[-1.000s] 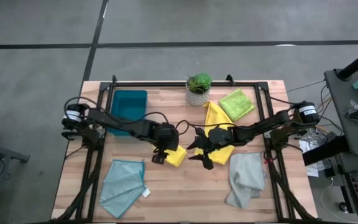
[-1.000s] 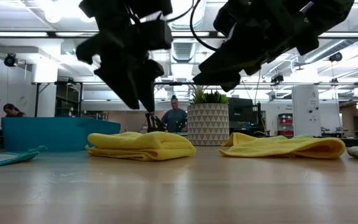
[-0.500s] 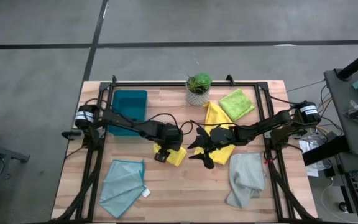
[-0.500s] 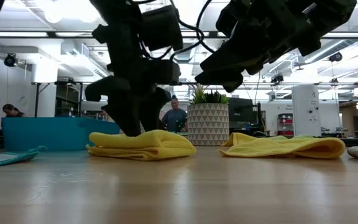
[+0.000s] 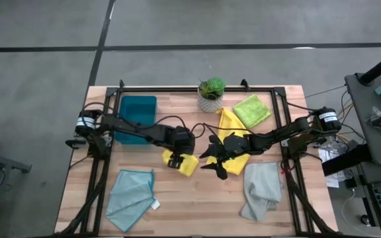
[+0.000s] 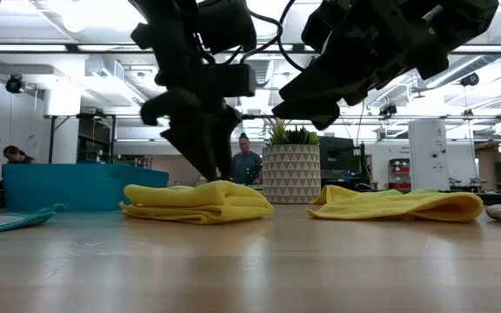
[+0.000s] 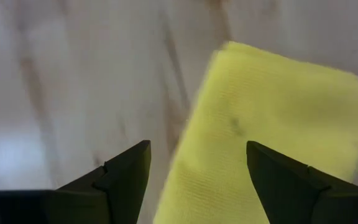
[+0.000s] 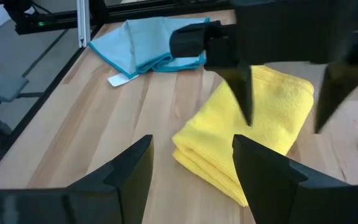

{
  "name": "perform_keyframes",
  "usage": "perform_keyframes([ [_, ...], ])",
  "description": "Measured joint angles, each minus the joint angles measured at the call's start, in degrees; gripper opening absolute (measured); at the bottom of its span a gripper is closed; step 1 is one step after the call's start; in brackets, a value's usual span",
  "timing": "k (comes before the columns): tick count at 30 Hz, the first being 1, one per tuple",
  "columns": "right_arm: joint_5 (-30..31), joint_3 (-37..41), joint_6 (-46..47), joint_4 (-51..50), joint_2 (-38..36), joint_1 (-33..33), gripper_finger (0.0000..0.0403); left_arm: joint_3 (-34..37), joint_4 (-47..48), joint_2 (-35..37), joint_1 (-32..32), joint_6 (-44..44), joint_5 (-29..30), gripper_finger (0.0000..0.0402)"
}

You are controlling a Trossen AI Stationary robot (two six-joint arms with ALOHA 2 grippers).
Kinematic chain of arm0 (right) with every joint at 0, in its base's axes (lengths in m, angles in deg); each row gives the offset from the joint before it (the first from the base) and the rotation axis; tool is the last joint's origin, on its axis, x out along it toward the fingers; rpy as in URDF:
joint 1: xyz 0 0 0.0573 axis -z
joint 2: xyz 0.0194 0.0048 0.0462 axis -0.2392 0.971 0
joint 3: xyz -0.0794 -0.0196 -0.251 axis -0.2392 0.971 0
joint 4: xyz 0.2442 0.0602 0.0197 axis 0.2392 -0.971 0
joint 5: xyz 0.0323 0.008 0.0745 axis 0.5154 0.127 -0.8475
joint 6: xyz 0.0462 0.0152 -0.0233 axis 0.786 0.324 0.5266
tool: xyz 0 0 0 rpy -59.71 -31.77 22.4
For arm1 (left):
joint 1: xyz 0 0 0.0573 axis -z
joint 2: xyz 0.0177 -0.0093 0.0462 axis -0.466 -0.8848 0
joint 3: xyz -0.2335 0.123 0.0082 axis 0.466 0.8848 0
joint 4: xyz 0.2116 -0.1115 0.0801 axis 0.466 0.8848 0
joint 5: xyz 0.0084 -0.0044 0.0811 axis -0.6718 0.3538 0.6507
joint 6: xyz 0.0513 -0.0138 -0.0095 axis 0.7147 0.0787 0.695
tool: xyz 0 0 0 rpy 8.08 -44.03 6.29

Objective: Fold microfiber towels
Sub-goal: Put the left yellow folded towel into the blue bin

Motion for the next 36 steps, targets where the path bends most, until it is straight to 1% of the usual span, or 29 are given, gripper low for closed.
perform_keyframes([
  [5,0.00,0.00,-0.05,0.18,0.01,0.00,0.0210,0.06,0.04,-0.17,-0.77,-1.01,0.04,0.0273],
  [10,0.00,0.00,-0.38,0.23,0.02,0.00,0.0210,0.72,-0.57,-0.17,-1.90,0.07,-0.20,0.0299],
  [16,0.00,0.00,-0.43,0.23,0.02,0.00,0.0210,3.13,-1.97,-0.17,-3.11,0.68,-7.50,0.0301],
  [21,0.00,0.00,-0.17,0.20,0.04,-0.02,0.0210,3.59,-2.00,-0.52,-3.06,0.55,-8.99,0.0301],
  [31,0.00,0.04,-0.07,0.16,0.07,-0.02,0.0210,3.66,-2.30,-4.10,-3.06,0.55,-9.93,0.0267],
  [36,0.00,0.07,-0.07,0.14,0.07,-0.02,0.0210,3.66,-2.05,-4.13,-2.82,0.50,-10.29,0.0235],
])
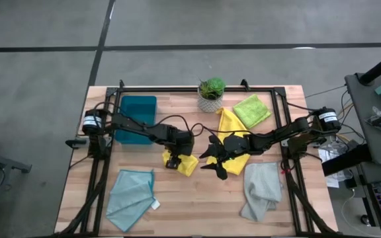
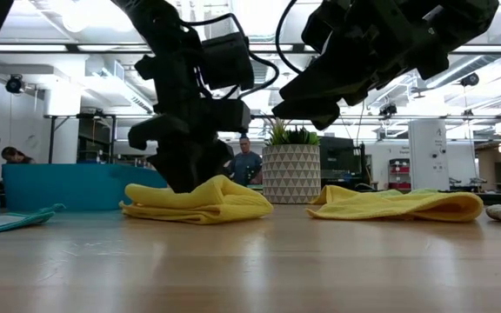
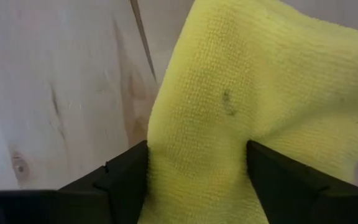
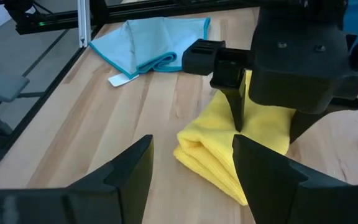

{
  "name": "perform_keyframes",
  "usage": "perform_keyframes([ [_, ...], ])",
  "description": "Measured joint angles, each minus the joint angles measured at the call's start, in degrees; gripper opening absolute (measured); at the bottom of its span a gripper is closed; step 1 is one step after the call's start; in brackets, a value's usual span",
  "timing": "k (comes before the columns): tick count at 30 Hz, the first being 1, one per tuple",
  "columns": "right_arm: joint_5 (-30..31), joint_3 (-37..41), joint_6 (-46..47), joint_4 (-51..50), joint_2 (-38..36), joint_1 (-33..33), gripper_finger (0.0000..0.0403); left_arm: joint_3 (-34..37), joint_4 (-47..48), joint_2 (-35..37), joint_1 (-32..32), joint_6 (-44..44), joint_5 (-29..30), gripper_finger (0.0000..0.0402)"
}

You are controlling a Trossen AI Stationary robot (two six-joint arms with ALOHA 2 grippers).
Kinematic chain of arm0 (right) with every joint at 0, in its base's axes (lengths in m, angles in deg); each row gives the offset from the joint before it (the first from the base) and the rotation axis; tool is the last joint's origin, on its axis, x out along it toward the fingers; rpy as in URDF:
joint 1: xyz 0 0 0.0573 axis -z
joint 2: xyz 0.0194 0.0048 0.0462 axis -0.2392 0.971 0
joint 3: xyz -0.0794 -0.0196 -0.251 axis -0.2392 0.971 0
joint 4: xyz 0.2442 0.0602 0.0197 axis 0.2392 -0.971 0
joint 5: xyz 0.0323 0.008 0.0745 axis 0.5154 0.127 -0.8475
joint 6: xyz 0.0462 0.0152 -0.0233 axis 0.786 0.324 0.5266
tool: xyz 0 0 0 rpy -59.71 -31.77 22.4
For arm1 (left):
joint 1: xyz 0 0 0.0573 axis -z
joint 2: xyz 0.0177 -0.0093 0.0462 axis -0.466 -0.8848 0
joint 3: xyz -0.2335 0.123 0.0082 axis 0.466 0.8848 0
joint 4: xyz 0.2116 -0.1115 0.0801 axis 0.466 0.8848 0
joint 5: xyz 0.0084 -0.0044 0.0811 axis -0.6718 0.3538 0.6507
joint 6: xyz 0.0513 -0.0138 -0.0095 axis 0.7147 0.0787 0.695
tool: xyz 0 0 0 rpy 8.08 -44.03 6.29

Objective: Fold microfiber towels
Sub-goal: Put the left yellow folded towel into the blue bin

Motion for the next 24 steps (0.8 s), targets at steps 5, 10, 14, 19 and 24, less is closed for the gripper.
perform_keyframes([
  [5,0.00,0.00,-0.24,-0.02,0.00,0.00,0.0210,0.00,0.10,0.00,0.58,0.02,0.00,0.0182],
  [10,0.00,0.02,-0.52,-0.02,0.00,0.00,0.0210,0.00,0.22,0.01,1.07,0.02,0.02,0.0124],
  [14,0.00,0.02,-0.44,-0.02,0.00,0.00,0.0210,0.00,0.65,0.41,1.79,0.02,0.89,0.0079],
  [19,0.00,0.02,-0.48,-0.02,0.00,-0.11,0.0210,0.04,0.84,1.64,2.71,-0.65,1.14,0.0031],
  [24,0.00,0.02,-0.48,-0.23,0.00,-0.11,0.0210,0.04,1.25,4.38,2.97,-2.70,1.37,0.0012],
])
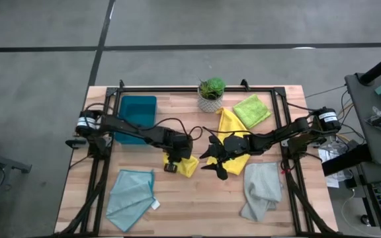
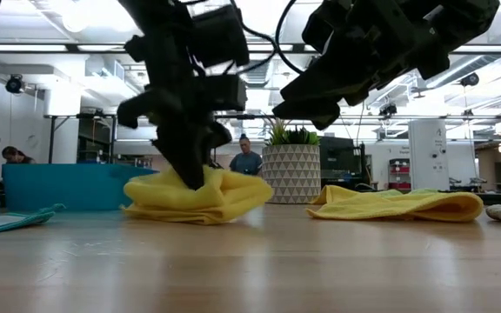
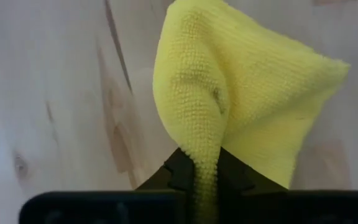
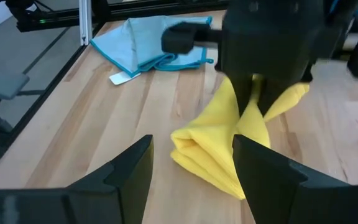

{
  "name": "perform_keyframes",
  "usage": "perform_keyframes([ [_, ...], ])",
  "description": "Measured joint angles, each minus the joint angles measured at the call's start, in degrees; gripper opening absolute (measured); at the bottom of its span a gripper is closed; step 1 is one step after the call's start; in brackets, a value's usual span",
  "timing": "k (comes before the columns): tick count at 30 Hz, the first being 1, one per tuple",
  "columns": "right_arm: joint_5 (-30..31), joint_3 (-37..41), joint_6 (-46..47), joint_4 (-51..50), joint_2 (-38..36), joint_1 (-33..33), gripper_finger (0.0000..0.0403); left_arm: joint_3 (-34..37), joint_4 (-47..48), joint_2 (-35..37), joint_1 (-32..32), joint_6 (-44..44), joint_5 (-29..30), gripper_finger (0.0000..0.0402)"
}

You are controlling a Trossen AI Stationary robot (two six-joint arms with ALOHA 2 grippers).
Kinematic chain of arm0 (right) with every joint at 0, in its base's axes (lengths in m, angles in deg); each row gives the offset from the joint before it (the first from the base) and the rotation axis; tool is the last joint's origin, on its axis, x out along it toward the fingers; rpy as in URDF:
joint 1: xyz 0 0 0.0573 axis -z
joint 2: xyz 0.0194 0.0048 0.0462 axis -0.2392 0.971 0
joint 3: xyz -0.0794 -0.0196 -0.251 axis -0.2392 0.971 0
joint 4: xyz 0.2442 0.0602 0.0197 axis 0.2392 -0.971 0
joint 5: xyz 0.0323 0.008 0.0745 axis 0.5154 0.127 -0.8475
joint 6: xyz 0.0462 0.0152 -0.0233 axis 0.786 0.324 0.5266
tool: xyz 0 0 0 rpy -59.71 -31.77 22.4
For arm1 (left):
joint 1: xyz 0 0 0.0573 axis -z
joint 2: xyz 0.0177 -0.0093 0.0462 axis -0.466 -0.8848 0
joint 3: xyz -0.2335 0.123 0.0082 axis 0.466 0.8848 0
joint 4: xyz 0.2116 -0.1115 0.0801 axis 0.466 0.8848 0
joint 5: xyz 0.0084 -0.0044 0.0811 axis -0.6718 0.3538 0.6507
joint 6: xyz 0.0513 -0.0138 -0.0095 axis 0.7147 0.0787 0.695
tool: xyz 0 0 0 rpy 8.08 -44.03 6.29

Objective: Fold microfiber towels
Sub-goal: Put the left yellow folded towel into the blue bin

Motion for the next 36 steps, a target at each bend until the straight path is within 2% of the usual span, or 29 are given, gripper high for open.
perform_keyframes([
  [5,0.00,0.02,-0.59,-0.12,0.00,0.00,0.0210,-0.18,3.57,3.99,0.02,-0.29,3.18,0.0012],
  [14,0.00,0.04,-0.68,-0.01,0.00,0.00,0.0210,-0.59,15.98,18.33,-1.12,1.42,16.63,0.0012],
  [18,0.02,0.04,-0.57,0.04,0.00,0.00,0.0210,-0.63,21.78,25.13,-3.96,4.35,21.93,0.0012],
  [26,0.00,0.04,-0.85,0.50,0.00,0.00,0.0210,-0.48,28.97,33.14,-18.11,11.54,21.67,0.0012],
  [31,0.01,0.04,-0.83,0.85,0.00,0.00,0.0210,-0.44,28.95,33.75,-29.09,16.06,16.10,0.0012],
  [36,0.02,0.04,-0.48,0.85,0.00,-0.09,0.0210,-0.42,28.95,32.37,-38.07,21.11,13.26,0.0012],
])
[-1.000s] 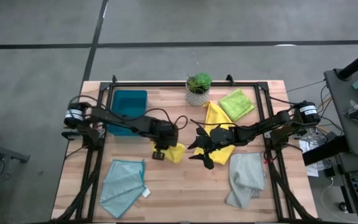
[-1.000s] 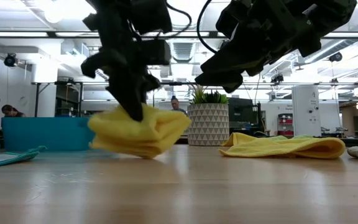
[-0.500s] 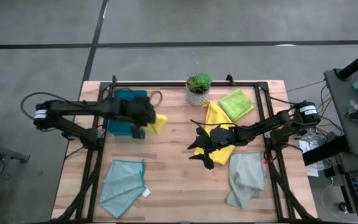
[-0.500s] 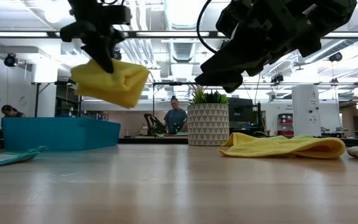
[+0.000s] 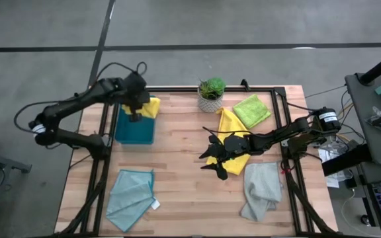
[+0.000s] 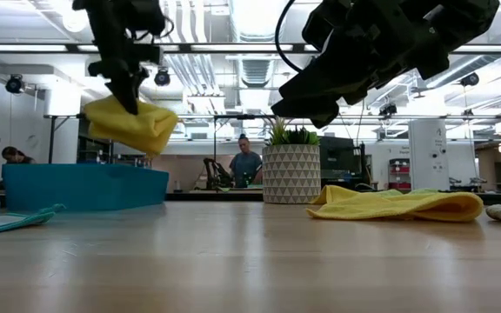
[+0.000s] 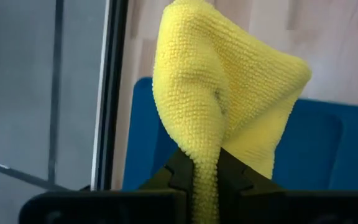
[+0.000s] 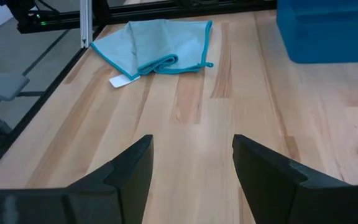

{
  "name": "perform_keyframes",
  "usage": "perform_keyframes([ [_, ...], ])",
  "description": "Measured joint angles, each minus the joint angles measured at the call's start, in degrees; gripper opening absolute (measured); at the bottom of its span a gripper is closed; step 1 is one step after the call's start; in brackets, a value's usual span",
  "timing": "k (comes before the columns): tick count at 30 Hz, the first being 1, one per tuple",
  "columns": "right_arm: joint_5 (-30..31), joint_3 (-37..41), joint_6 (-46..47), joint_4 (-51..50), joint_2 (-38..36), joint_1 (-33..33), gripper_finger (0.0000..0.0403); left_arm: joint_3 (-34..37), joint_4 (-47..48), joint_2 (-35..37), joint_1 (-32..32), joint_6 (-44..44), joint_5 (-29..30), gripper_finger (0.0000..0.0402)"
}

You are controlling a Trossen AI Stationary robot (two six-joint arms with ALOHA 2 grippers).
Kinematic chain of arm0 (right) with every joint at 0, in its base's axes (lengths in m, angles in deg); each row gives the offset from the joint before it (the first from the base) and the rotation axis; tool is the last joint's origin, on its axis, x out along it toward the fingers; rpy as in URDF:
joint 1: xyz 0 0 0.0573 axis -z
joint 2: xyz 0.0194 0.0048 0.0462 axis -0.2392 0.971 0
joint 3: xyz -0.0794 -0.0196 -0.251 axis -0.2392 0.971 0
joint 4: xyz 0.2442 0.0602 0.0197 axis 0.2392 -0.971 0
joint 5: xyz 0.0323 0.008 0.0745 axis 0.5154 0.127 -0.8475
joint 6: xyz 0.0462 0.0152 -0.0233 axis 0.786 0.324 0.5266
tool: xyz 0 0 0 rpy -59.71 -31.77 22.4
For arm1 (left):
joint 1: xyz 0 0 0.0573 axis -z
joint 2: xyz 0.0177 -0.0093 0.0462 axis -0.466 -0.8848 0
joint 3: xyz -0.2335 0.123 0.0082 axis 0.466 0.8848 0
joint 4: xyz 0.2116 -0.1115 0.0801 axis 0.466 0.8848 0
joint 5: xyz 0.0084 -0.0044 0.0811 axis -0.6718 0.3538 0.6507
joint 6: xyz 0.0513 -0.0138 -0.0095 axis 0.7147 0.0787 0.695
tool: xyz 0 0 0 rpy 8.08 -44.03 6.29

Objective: Fold microfiber towels
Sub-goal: Put the left yellow folded towel into the blue bin

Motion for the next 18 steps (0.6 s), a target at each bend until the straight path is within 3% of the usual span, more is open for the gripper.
perform_keyframes([
  [5,-0.02,0.00,-0.12,0.00,0.00,-0.02,0.0210,0.10,-0.04,-2.13,-8.38,3.02,-7.41,0.0012],
  [12,0.00,0.00,-0.42,0.18,0.00,-0.02,0.0210,0.13,-0.16,-7.14,-16.22,7.45,-9.16,0.0012],
  [18,-0.02,0.00,-0.33,0.44,0.00,-0.07,0.0210,0.13,-1.11,-12.76,-18.75,7.59,-12.31,0.0012],
])
